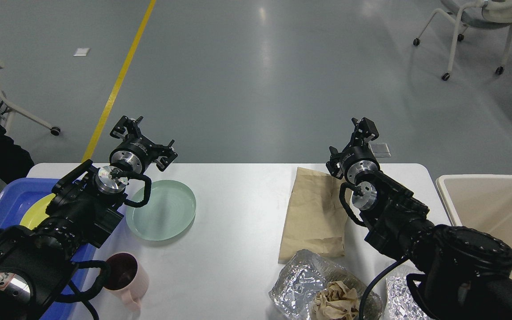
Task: Tidy desktop
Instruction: 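Raise the left gripper up and away from the table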
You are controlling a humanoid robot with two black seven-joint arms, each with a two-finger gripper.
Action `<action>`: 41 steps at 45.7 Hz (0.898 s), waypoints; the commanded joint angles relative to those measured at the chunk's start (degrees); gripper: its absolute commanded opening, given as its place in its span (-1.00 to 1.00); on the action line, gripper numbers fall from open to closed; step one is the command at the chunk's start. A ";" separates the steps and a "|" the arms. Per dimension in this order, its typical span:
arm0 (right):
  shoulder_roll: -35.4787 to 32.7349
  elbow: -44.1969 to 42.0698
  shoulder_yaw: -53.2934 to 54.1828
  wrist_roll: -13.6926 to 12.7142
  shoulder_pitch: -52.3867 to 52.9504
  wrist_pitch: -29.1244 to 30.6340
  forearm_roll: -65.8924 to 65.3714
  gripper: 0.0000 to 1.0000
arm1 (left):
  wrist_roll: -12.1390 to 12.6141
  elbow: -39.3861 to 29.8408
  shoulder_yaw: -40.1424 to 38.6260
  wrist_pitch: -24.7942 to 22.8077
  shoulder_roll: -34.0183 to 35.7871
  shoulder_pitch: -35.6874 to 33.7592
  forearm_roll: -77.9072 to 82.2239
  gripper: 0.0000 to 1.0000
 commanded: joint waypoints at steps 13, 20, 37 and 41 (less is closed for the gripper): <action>0.00 0.00 0.02 0.03 0.00 0.00 0.00 1.00 | -0.63 -0.06 -0.97 -0.04 0.39 0.51 -0.02 1.00; 0.00 0.00 -0.07 0.03 0.00 0.00 0.00 1.00 | -0.63 -0.06 -0.35 -0.04 0.91 -0.01 0.06 1.00; 0.00 0.00 0.01 0.03 0.00 0.00 0.00 1.00 | 0.34 -0.06 25.64 -0.30 5.57 -6.07 0.06 1.00; 0.00 0.00 0.01 -0.06 0.00 0.00 0.00 1.00 | 1.22 -0.06 35.13 -1.35 7.24 -8.18 0.06 1.00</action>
